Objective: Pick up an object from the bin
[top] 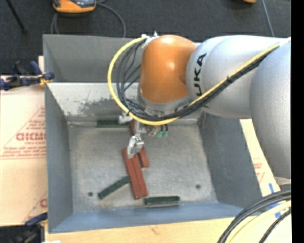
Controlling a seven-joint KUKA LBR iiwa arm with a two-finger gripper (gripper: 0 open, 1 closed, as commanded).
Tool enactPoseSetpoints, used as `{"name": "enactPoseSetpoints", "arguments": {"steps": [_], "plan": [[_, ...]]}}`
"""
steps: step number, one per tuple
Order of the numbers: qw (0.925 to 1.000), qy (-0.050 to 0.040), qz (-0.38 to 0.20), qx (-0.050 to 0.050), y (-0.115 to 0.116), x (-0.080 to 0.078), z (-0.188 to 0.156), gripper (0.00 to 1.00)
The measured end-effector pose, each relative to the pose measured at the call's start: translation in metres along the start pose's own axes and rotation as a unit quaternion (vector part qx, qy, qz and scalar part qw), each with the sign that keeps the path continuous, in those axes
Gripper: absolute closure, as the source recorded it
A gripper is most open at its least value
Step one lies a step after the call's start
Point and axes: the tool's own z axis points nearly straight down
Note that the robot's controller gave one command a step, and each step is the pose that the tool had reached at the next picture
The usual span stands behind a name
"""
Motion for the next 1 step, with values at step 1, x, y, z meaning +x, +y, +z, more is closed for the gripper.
{"name": "enactPoseSetpoints", "arguments": {"steps": [1], "plan": [[1.0,0.0,0.0,0.0,-0.0002,0.0,0.0,0.0]]}}
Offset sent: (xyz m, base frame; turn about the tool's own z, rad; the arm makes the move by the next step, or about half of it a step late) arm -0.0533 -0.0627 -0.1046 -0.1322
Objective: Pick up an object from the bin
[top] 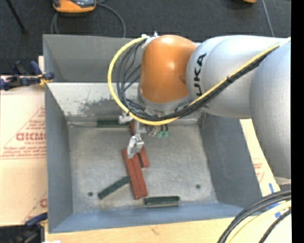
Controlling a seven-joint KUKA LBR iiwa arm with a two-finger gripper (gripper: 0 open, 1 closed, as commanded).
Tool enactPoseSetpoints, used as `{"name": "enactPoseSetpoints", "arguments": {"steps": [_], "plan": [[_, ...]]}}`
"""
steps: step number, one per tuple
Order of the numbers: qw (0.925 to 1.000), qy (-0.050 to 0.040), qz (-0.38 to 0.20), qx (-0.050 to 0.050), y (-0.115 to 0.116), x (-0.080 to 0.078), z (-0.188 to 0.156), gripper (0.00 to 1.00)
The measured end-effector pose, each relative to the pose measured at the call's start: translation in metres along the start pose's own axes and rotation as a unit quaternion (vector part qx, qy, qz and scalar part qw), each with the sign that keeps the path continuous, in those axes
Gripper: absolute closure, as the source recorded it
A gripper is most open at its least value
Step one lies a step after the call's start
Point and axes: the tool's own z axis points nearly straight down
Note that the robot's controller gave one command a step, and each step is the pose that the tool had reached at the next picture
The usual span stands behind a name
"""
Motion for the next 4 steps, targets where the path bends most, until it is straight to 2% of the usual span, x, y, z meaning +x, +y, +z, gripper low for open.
{"name": "enactPoseSetpoints", "arguments": {"steps": [1,2,3,4], "plan": [[0.9995,-0.0021,-0.032,0.001,-0.025,0.027,0.047,0.0],[0.9927,-0.0025,-0.121,0.001,-0.036,0.043,0.078,0.0],[0.9878,-0.0022,-0.156,0.0,-0.031,0.05,0.075,1.0],[0.9879,-0.0127,-0.155,0.0,-0.03,0.046,0.076,0.0]]}}
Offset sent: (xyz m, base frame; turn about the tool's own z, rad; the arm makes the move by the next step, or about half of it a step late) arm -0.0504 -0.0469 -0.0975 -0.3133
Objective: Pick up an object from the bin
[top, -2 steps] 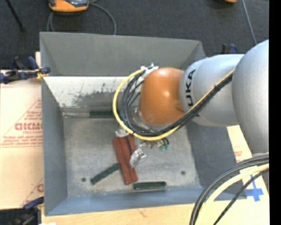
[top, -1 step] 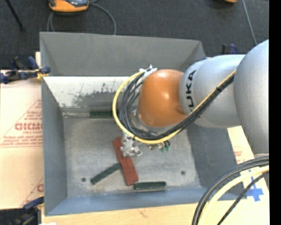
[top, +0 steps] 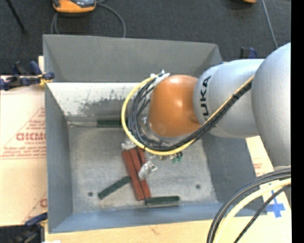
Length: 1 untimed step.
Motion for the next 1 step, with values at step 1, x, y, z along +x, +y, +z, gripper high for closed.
{"name": "enactPoseSetpoints", "arguments": {"steps": [1], "plan": [[1.0,0.0014,0.001,0.0,0.0,0.0007,0.0001,0.0]]}}
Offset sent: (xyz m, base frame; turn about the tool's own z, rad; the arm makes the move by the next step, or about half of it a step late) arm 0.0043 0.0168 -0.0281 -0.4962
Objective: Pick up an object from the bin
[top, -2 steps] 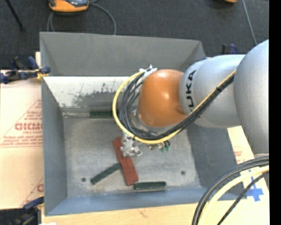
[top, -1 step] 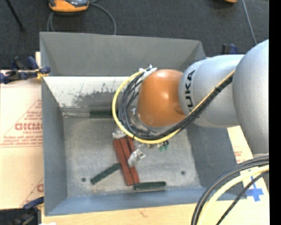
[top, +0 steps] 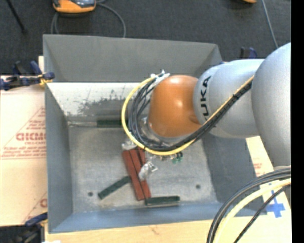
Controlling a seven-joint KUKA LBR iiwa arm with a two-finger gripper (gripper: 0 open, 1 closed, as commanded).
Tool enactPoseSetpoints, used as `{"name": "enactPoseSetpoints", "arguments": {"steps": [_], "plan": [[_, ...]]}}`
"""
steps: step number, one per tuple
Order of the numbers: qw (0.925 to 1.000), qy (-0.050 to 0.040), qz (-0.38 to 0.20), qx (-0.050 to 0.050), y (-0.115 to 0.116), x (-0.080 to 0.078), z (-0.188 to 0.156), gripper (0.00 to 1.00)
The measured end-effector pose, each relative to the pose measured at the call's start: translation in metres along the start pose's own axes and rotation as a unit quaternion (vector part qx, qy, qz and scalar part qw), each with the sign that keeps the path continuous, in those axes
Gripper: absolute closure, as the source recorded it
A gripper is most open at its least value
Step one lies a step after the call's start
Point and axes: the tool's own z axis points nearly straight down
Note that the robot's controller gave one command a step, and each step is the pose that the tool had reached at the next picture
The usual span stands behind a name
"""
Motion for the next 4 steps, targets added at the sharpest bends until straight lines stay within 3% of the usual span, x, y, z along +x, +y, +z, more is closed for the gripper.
{"name": "enactPoseSetpoints", "arguments": {"steps": [1,2,3,4], "plan": [[0.9696,0.0185,-0.244,-0.01,0.018,-0.017,0.013,1.0],[0.9698,0.0184,-0.243,-0.01,0.018,-0.017,0.013,1.0],[0.9563,0.0098,-0.292,-0.006,0.007,-0.029,-0.005,1.0],[0.9506,0.0092,-0.31,-0.005,0.002,-0.029,-0.018,1.0]]}}
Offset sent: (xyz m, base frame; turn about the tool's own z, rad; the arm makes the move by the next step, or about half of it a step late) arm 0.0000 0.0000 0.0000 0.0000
